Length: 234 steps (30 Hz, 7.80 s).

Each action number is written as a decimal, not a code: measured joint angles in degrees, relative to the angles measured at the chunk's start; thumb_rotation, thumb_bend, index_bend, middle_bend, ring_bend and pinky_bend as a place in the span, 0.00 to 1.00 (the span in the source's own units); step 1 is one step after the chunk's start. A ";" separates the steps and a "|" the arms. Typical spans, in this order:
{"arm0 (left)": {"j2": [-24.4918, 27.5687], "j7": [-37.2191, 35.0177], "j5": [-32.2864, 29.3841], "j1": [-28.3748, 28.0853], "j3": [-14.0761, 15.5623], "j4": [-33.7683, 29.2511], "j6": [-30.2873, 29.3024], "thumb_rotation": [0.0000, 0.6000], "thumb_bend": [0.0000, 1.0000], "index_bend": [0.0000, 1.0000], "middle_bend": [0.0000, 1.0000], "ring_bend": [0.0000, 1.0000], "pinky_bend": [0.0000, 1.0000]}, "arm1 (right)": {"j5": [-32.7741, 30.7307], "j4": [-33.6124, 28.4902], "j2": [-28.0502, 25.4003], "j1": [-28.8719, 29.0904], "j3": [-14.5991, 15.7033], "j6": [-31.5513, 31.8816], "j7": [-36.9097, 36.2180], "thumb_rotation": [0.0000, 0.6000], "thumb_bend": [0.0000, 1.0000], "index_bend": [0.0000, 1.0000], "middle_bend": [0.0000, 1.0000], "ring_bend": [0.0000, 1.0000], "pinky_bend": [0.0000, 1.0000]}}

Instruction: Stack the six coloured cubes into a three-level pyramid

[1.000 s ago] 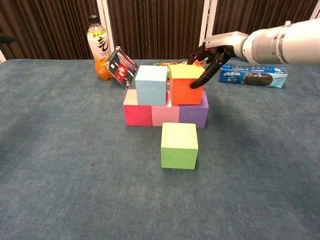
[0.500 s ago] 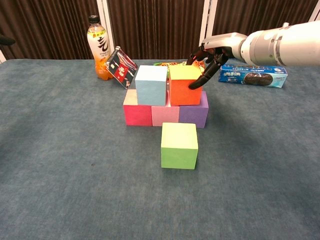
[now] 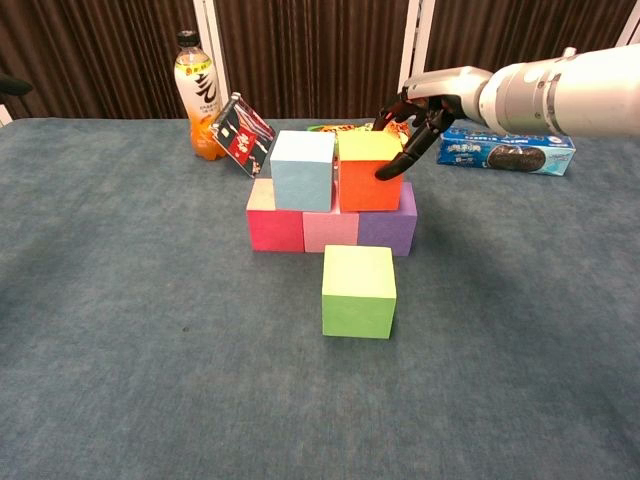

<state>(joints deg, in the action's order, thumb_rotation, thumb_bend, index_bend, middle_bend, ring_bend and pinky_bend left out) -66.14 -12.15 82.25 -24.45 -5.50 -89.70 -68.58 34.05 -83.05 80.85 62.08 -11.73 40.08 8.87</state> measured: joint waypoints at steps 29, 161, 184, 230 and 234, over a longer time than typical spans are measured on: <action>-0.34 -3.27 1.07 0.38 0.60 1.99 0.42 1.00 0.30 0.01 0.00 0.00 0.06 | -6.24 -2.07 1.23 1.38 -0.53 3.69 6.01 1.00 0.34 0.47 0.21 0.05 0.06; -0.22 1.79 0.13 2.78 0.21 -2.35 -3.21 1.00 0.30 0.00 0.00 0.00 0.06 | 30.23 -26.78 -15.25 -24.42 12.59 20.46 -2.17 1.00 0.24 0.30 0.34 0.35 0.58; -0.63 -2.90 2.49 3.54 0.83 0.53 -4.25 1.00 0.30 0.00 0.00 0.00 0.07 | 15.46 -20.38 5.46 -18.31 7.09 18.29 17.02 1.00 0.24 0.31 0.51 0.59 0.86; 0.04 -3.15 2.21 3.89 0.82 -0.30 -4.33 1.00 0.30 0.00 0.00 0.00 0.07 | 15.32 -33.22 -15.80 -16.43 -5.21 12.32 9.56 1.00 0.36 0.59 0.65 0.74 1.00; 0.29 -2.13 1.37 3.94 0.56 -1.14 -4.09 1.00 0.30 0.00 0.00 0.00 0.07 | 10.17 -31.24 -19.78 -12.31 -8.66 6.13 6.49 1.00 0.36 0.59 0.65 0.74 1.00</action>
<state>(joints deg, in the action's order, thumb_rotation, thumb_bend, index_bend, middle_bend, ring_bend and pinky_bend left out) -65.85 -14.29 83.62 -20.51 -4.94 -90.85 -72.66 44.22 -114.29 61.06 49.77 -20.40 46.21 15.35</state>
